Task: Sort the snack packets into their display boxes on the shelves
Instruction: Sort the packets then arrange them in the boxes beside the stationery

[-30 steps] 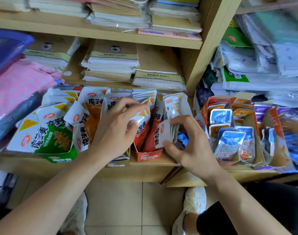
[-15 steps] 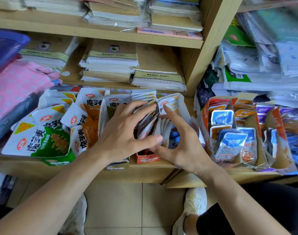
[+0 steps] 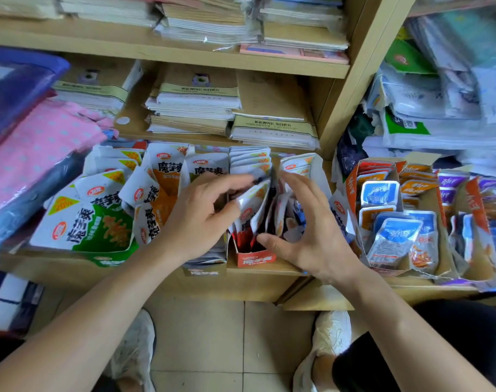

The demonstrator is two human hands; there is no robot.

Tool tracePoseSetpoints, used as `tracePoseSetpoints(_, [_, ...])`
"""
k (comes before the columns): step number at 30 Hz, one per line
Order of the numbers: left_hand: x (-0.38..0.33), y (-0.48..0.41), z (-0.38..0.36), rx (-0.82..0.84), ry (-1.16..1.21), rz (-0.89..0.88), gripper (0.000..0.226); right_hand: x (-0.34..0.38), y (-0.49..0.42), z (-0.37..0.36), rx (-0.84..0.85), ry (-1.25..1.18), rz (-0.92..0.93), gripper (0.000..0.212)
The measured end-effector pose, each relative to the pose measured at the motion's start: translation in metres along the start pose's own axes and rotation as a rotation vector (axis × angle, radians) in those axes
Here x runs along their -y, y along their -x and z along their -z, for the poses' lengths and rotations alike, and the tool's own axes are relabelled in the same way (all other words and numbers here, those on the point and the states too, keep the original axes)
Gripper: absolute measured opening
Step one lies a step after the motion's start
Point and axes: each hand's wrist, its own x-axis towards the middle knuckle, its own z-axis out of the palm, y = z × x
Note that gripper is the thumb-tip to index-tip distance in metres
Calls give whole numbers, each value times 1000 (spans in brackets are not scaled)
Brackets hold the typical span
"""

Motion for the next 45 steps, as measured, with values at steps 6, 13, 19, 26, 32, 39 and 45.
tracePoseSetpoints(6, [-7, 10, 18, 103, 269, 80, 25, 13, -12, -8, 22, 225, 154, 69])
tracePoseSetpoints(13, [25, 32, 74, -407, -217, 88, 31, 26, -17, -11, -1, 403, 101, 47])
tracePoseSetpoints(19, [34, 68, 96, -145, -560, 246, 65, 40, -23, -23, -4, 527, 96, 62])
tracePoseSetpoints(26, [29, 84, 71, -136, -247, -51, 46, 51, -23, -40, -79, 600, 83, 71])
tracePoseSetpoints(32, [27, 89, 61, -61, -26, -109, 51, 58, -21, -47, -58, 643, 109, 65])
tracePoseSetpoints(39, [48, 81, 73, -348, -304, 111, 64, 90, -63, -55, 79, 411, 189, 47])
tracePoseSetpoints(45, [56, 71, 73, -291, -462, 202, 69, 88, -162, -73, 296, 470, 135, 51])
